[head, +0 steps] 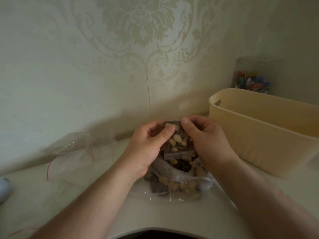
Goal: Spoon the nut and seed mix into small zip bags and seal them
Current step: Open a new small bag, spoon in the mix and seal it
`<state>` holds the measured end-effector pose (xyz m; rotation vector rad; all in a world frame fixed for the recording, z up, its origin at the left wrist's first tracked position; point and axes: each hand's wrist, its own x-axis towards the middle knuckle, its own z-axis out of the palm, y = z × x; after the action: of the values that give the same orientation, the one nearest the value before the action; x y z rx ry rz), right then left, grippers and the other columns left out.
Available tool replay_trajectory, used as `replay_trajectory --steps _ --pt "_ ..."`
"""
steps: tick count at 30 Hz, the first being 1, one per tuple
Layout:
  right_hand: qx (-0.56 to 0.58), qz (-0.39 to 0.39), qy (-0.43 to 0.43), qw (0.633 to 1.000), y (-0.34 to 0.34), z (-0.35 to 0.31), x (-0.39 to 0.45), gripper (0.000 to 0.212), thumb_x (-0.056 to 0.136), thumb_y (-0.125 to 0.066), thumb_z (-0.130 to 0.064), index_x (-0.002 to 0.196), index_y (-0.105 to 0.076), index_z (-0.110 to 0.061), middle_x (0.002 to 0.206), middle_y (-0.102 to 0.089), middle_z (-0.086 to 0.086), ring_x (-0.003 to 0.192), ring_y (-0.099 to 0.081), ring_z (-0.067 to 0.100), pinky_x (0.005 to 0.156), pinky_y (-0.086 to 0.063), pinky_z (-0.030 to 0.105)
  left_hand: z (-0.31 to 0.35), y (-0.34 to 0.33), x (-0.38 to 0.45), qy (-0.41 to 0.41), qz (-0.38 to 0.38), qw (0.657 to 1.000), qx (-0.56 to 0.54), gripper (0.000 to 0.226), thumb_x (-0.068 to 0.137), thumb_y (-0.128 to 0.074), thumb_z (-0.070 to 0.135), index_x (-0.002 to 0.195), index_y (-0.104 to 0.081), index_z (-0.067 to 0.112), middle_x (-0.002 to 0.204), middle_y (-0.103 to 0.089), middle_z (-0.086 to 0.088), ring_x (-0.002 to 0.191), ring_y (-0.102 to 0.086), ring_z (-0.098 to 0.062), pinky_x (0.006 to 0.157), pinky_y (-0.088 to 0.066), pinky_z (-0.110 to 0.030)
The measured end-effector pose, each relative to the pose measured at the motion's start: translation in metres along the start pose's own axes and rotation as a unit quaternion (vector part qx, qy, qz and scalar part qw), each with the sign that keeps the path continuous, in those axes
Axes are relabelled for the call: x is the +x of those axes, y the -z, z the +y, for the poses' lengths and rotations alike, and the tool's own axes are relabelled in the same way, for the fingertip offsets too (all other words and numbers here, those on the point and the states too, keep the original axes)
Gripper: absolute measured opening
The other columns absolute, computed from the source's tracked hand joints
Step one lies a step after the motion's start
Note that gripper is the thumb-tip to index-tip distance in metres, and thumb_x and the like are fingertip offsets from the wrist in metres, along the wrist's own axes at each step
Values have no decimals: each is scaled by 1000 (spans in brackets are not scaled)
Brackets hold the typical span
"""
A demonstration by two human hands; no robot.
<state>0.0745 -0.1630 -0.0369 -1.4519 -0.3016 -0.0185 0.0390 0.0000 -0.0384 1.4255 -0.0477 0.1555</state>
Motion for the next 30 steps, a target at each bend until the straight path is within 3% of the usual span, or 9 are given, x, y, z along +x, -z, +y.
replay_trajectory --steps 4,7,12,15,17,20,23,26,30 --pt "10 -53 -12 998 -2 1 -2 24 92 -73 -31 107 -78 -13 97 -81 9 93 -79 27 85 -63 43 -1 3 1 -13 11 1000 -18 29 83 -76 33 105 -77 13 96 -78 -7 90 -74 -20 76 -59 -30" --pt "14 -39 -3 999 -1 0 -2 15 97 -69 -22 103 -79 -13 92 -81 9 88 -79 26 77 -64 39 0 4 2 11 -4 999 -35 39 82 -78 35 114 -76 11 107 -79 -11 101 -75 -27 92 -59 -42" --pt "63 -92 -39 993 1 3 0 36 89 -70 -32 115 -75 -9 105 -79 16 100 -77 34 86 -63 46 -3 4 4 -10 8 1000 -18 28 81 -78 28 104 -79 13 99 -79 -10 95 -75 -23 91 -60 -40" --pt "11 -98 -9 995 1 4 -1 22 90 -73 -23 109 -77 -11 96 -81 9 85 -78 20 69 -61 28 -3 8 6 -19 9 999 -39 35 81 -80 36 108 -80 14 112 -78 -17 110 -73 -35 105 -53 -58" --pt "21 -86 -11 996 1 2 -1 18 91 -73 -20 106 -77 -9 90 -80 7 76 -76 15 62 -58 22 -2 11 6 -17 -23 999 -35 47 78 -82 36 118 -76 12 118 -76 -17 117 -71 -35 108 -51 -57" --pt "85 -106 -42 990 1 -2 -1 35 92 -67 -30 114 -74 -3 104 -79 16 95 -78 31 78 -63 38 -4 9 4 -47 -27 999 -1 48 76 -84 21 122 -74 10 118 -77 -13 117 -72 -28 102 -57 -43" --pt "94 -99 -31 990 3 -5 -1 39 87 -69 -31 114 -74 -4 104 -79 16 95 -78 32 79 -62 38 -5 6 5 -61 0 998 -23 46 77 -82 14 121 -72 8 118 -77 -15 115 -72 -30 99 -58 -40" --pt "74 -61 -15 995 4 -6 -2 35 88 -72 -34 111 -77 -8 103 -80 15 97 -78 33 90 -62 49 3 2 9 -32 -19 999 -39 49 81 -84 27 123 -71 6 121 -75 -20 117 -71 -35 103 -56 -47" --pt "102 7 -19 995 5 -16 -2 17 102 -66 -25 100 -82 -17 101 -80 13 96 -77 34 96 -59 58 29 -4 25 0 18 999 -31 40 98 -54 46 103 -79 15 97 -78 -9 88 -73 -23 80 -59 -39"
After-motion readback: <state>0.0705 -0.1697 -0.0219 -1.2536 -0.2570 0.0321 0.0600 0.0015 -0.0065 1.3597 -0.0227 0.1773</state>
